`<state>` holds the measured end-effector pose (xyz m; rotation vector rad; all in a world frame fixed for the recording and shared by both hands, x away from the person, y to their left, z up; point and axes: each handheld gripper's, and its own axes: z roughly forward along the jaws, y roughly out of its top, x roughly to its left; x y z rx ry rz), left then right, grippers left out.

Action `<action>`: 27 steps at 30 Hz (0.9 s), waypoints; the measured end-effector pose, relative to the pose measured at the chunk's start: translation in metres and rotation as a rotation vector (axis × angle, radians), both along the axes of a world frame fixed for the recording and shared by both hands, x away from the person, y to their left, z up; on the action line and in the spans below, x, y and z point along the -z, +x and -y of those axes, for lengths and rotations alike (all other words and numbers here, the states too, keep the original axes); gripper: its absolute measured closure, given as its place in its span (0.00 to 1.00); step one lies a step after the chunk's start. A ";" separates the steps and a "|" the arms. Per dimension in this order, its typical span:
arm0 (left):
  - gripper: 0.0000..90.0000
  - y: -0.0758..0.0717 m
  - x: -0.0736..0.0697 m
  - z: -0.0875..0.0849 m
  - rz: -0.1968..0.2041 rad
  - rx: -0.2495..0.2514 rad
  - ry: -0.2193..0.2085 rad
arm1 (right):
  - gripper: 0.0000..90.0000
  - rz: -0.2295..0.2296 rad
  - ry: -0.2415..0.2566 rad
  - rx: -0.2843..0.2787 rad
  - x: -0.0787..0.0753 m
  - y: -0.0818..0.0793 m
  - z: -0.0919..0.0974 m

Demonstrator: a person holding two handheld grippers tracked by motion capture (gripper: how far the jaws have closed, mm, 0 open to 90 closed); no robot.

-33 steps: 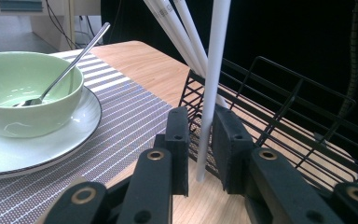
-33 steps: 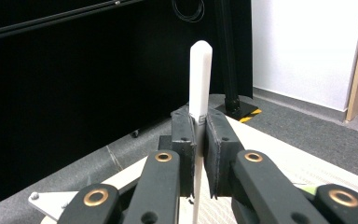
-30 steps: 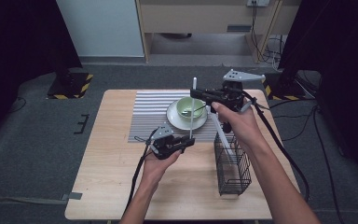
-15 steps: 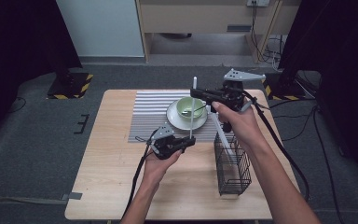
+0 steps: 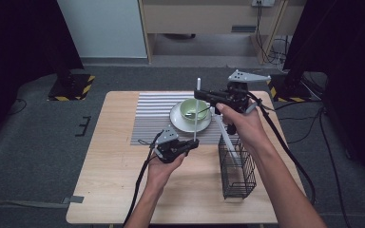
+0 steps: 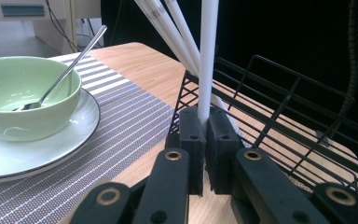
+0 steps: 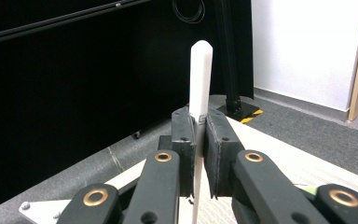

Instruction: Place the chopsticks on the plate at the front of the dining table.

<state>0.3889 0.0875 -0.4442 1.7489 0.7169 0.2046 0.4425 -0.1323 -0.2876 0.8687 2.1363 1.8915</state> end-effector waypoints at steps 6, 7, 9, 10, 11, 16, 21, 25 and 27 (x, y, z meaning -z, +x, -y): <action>0.96 -0.001 -0.001 0.000 0.005 -0.005 -0.005 | 0.92 -0.002 0.008 0.007 -0.001 0.001 0.001; 0.96 -0.001 -0.001 0.000 0.005 -0.005 -0.005 | 0.92 -0.002 0.008 0.007 -0.001 0.001 0.001; 0.96 -0.001 -0.001 0.000 0.004 -0.005 -0.004 | 0.92 -0.002 0.007 0.009 -0.001 0.001 0.001; 0.96 -0.001 -0.001 0.000 0.004 -0.005 -0.004 | 0.92 -0.002 0.006 0.009 -0.001 0.001 0.001; 0.96 -0.001 -0.001 0.000 0.003 -0.006 -0.005 | 0.92 -0.001 0.006 0.010 -0.001 0.001 0.001; 0.96 -0.001 -0.001 0.000 0.007 -0.011 -0.009 | 0.87 0.005 -0.003 0.013 -0.001 0.001 0.001; 0.96 -0.001 -0.002 -0.002 0.012 -0.023 -0.018 | 0.70 0.004 -0.019 0.023 0.000 0.000 0.002; 0.96 0.001 -0.003 -0.005 0.009 -0.036 -0.017 | 0.58 0.002 -0.023 0.026 -0.001 -0.002 0.003; 0.96 0.002 -0.004 -0.008 0.005 -0.049 -0.014 | 0.48 0.008 -0.038 0.033 -0.001 -0.005 0.007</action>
